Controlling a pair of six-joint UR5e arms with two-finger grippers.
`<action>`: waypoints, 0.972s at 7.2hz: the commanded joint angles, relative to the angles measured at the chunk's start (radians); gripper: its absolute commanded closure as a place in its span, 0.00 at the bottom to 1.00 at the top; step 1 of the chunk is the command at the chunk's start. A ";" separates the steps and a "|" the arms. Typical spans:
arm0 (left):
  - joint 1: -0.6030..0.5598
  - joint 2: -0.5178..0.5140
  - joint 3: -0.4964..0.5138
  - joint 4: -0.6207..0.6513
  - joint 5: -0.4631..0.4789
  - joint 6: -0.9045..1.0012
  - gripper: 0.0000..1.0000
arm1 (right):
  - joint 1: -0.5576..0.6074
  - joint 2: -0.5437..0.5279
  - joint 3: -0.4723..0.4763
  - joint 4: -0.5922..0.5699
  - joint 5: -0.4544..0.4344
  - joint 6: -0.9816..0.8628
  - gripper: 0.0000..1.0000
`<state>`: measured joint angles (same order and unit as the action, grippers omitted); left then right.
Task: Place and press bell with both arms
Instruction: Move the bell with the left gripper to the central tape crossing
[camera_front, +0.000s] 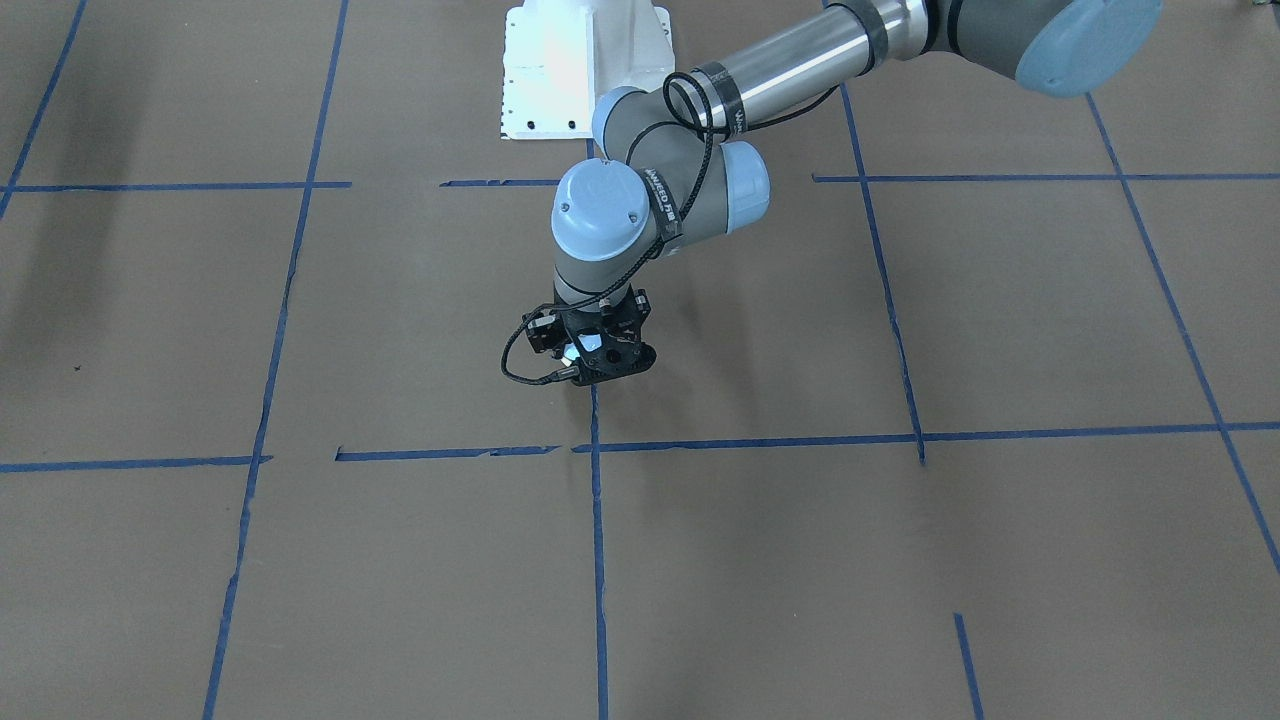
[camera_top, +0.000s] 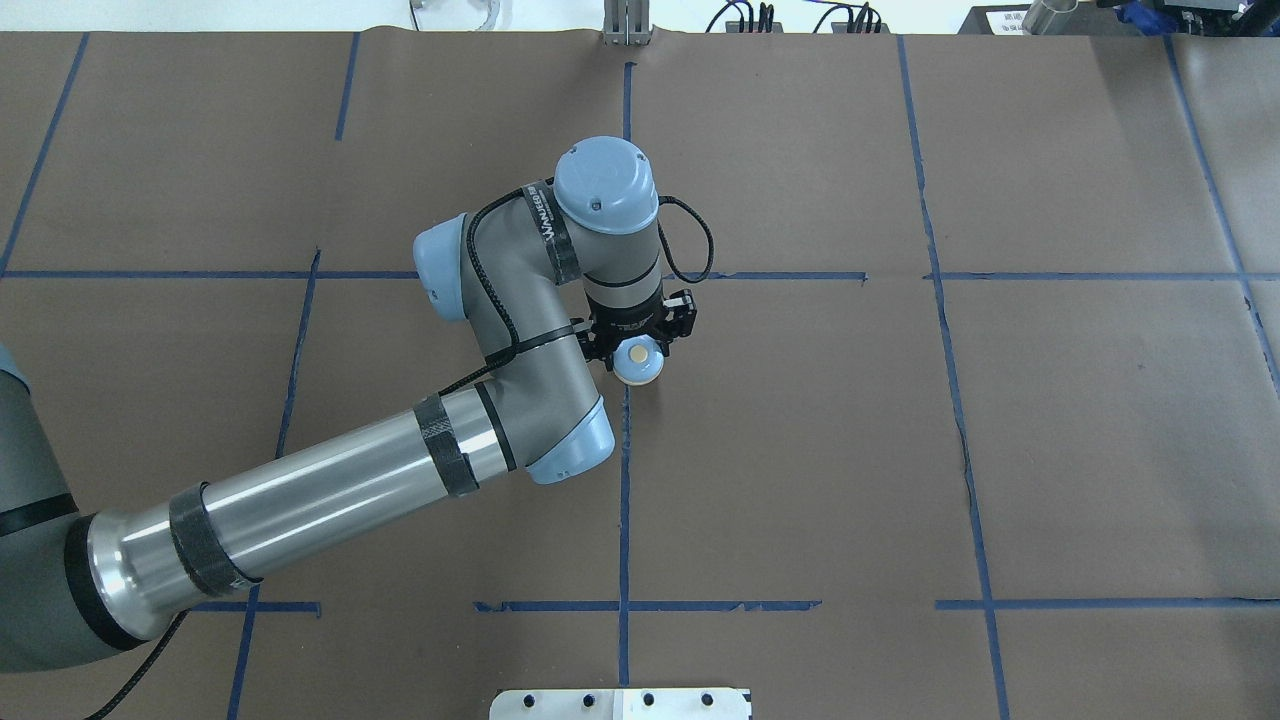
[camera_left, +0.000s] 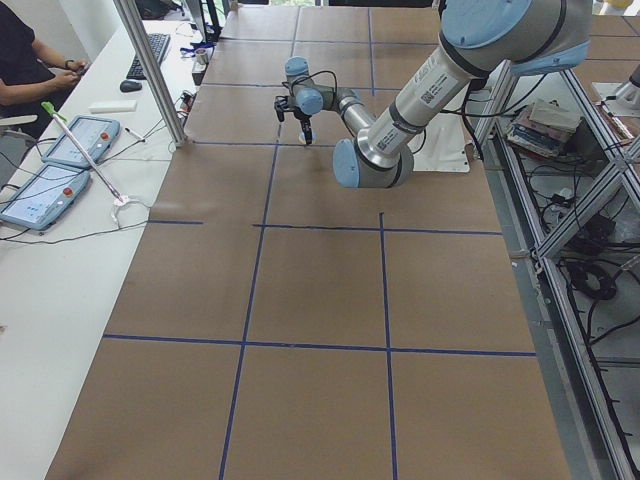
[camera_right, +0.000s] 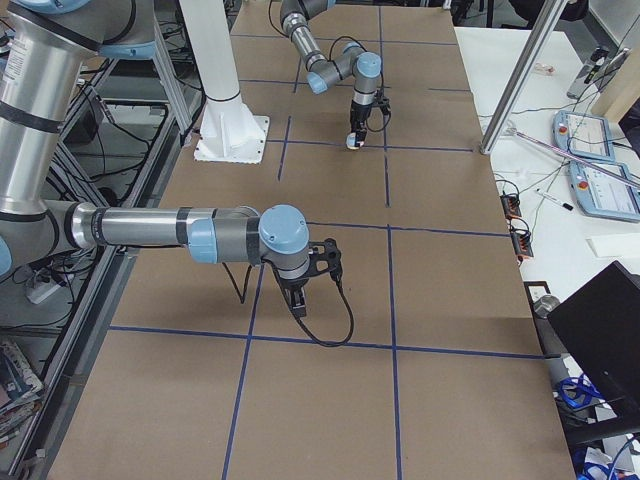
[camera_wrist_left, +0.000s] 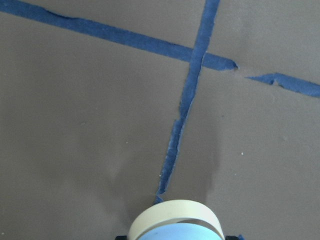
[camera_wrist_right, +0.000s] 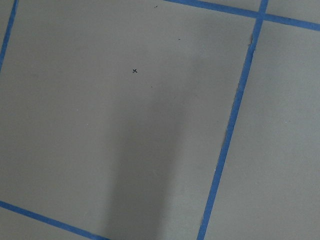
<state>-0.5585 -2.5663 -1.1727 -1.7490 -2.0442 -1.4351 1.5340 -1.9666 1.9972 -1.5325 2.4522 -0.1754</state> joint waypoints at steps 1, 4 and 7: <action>0.000 0.005 0.001 0.002 0.001 -0.004 0.83 | 0.000 0.000 0.000 0.000 -0.001 0.001 0.00; 0.000 0.014 0.001 0.000 0.001 -0.002 0.53 | 0.000 0.000 0.000 0.000 0.001 0.001 0.00; -0.003 0.017 -0.005 0.000 0.001 -0.004 0.01 | 0.000 0.000 0.000 0.000 0.001 0.001 0.00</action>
<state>-0.5592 -2.5488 -1.1752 -1.7487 -2.0433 -1.4377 1.5340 -1.9666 1.9973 -1.5325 2.4528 -0.1749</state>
